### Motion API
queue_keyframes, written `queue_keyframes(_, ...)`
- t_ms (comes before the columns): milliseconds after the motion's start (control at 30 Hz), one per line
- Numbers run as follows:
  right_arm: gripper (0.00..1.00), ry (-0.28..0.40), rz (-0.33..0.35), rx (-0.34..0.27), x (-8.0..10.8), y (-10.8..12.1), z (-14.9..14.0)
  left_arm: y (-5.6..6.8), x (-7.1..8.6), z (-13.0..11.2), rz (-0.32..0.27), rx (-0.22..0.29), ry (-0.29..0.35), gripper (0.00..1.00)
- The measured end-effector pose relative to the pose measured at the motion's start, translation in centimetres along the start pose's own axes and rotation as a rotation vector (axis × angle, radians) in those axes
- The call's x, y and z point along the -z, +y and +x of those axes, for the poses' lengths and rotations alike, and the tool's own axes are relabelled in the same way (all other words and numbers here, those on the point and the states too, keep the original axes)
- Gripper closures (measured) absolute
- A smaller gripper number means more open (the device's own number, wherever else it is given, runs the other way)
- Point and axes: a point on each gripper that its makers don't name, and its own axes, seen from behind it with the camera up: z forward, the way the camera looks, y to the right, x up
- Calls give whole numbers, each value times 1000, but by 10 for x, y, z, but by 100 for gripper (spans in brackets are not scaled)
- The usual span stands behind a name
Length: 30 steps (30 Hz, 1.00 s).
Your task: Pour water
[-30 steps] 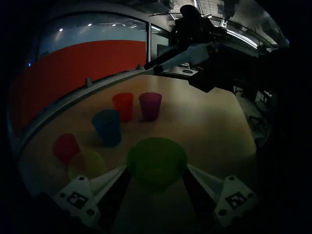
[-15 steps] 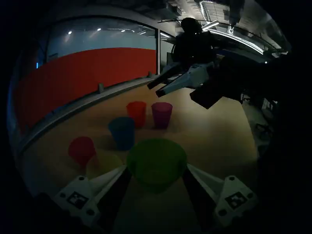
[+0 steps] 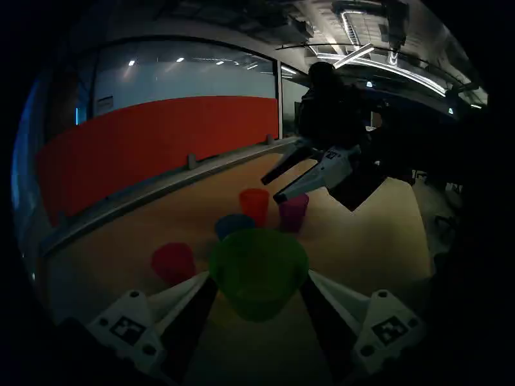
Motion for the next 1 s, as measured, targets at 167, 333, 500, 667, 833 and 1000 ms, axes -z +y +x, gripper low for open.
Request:
queue_keyframes(167,0,-19,1,10,-11,-3,-4,-9,7,4,25,9,13,15)
queue_keyframes(333,0,-39,0,25,-21,-5,-8,-19,16,5,57,7,22,15)
queue_keyframes(500,0,-61,-4,38,-30,-7,-13,-32,25,9,89,11,35,15)
queue_keyframes(667,0,-82,-8,44,-40,-9,-18,-46,33,10,119,27,45,15)
queue_keyframes(833,0,-99,-4,48,-49,-10,-22,-56,41,7,144,37,46,15)
queue_keyframes(1000,0,-115,-6,56,-57,-11,-26,-62,45,4,160,36,41,15)
